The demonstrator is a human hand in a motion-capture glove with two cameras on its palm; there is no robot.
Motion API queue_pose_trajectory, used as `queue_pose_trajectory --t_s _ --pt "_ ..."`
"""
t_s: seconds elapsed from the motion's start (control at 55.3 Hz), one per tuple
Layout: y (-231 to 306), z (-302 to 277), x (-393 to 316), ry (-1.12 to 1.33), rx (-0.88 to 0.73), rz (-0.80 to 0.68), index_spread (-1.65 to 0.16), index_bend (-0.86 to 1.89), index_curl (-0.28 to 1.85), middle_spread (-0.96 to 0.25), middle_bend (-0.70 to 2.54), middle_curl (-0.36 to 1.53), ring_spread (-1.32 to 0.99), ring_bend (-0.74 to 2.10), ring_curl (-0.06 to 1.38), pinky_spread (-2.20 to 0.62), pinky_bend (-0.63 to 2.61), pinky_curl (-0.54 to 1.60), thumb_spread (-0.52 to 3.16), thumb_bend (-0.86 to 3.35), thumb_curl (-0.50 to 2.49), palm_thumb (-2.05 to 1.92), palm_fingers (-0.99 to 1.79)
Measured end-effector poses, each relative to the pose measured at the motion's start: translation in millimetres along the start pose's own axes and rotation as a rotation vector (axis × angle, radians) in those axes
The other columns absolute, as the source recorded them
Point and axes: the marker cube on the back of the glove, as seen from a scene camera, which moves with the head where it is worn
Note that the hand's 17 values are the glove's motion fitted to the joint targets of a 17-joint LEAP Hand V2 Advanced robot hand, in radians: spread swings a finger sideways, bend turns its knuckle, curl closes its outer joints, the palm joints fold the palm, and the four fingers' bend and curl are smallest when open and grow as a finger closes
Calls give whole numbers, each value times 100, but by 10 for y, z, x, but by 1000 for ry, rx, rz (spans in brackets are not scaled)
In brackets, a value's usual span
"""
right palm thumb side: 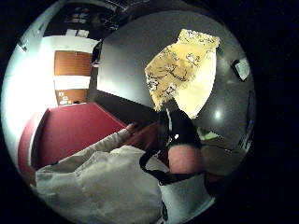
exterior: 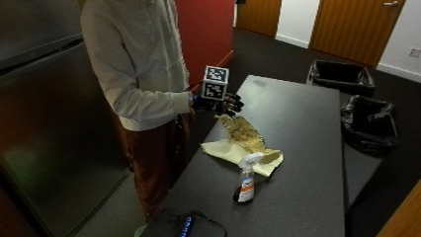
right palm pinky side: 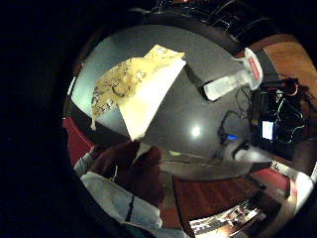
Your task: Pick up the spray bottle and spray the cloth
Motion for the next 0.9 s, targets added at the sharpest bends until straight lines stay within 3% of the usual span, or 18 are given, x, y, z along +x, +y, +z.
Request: queue_pose_trajectory --t_s 0.127,0.289,0.56,0.904 --pt "139 48 119 3 38 -9 -32 18 14 -1 20 11 3 24 9 17 37 16 69 32 19 59 28" --pt "413 83 424 4 47 16 -38 17 20 -2 20 17 3 24 13 20 35 21 89 26 26 64 27" --pt "780 71 1002 0 99 90 -41 10 21 -1 20 24 5 26 19 22 40 28 98 14 34 70 16" --pt "809 -23 1764 -177 365 182 -39 10 18 -2 24 30 4 33 24 22 45 32 97 -1 39 72 11"
